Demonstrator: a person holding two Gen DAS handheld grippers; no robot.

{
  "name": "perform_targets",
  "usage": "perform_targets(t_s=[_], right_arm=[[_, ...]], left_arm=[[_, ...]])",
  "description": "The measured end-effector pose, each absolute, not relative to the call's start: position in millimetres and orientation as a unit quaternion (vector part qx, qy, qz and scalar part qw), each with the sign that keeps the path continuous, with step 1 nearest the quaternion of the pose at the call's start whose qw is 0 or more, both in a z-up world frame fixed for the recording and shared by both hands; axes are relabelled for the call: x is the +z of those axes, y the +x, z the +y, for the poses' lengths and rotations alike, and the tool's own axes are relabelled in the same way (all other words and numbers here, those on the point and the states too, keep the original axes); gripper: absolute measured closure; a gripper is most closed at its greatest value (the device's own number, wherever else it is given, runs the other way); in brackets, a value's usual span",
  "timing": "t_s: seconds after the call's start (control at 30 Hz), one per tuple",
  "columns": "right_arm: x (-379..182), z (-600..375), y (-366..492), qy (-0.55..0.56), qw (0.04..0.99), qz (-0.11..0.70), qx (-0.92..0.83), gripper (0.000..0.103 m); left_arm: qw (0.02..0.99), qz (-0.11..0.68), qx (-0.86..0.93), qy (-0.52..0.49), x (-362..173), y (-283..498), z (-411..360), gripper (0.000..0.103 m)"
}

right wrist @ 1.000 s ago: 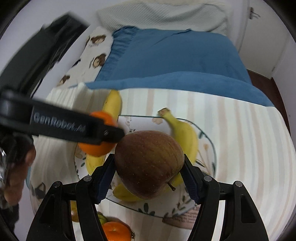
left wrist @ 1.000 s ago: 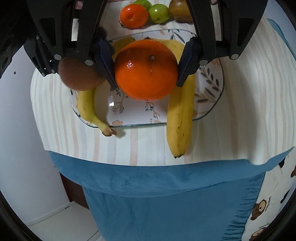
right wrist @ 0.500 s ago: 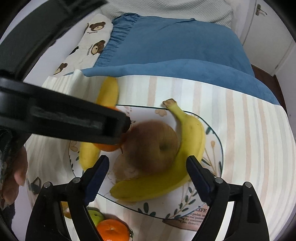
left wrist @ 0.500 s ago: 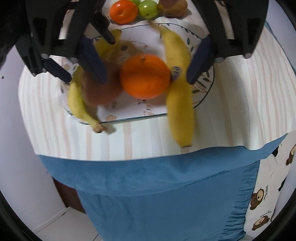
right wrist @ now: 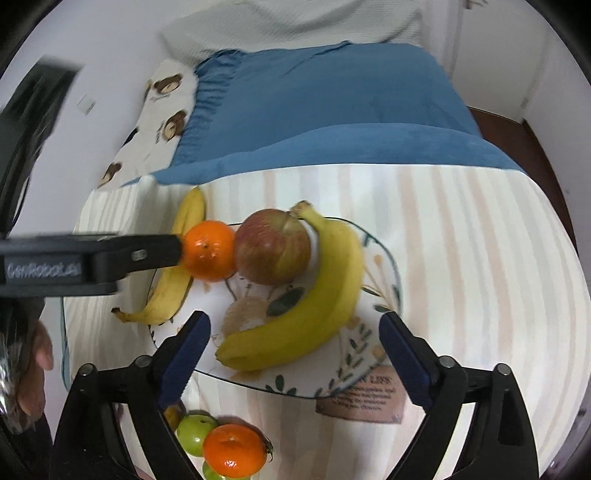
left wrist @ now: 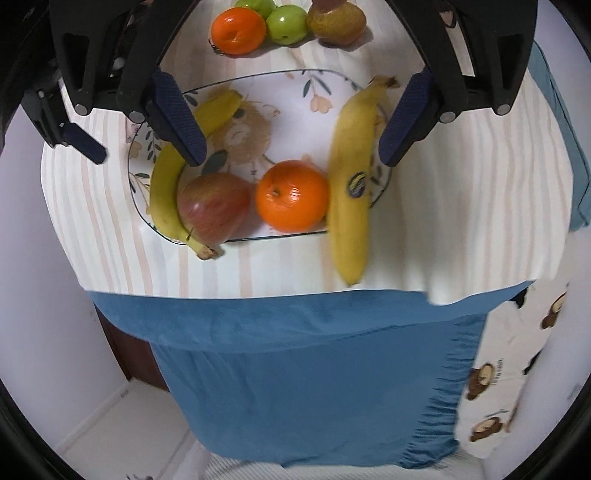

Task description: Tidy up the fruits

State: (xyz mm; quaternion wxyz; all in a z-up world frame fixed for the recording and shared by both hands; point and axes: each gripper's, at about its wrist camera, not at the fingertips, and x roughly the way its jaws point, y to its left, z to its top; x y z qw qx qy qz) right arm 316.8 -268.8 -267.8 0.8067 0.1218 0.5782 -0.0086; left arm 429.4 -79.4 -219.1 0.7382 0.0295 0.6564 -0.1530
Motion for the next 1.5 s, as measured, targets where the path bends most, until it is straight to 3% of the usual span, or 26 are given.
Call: perform_targets(t_s=[0.5, 1.2, 1.5], right_arm=[[-221.8, -272.7, 275.1, 0.100, 0.829, 0.541, -0.098, 0.003], [-105.0, -235.9, 165.2, 0.109, 0.884, 0.446, -0.087, 0.003], [-112.4, -220.1, 139.7, 0.142, 0.873, 0.462, -0.064, 0.003]], left_arm=[[0.807, 0.583, -0.089, 0.044, -184.1, 361.9, -37.7, 0.007], [0.880, 0.469, -0.077, 0.022, -75.4, 250.6, 0.4, 0.008], [0.873, 0.486, -0.048, 0.012, -90.1, 232.2, 35.7, 0.008]])
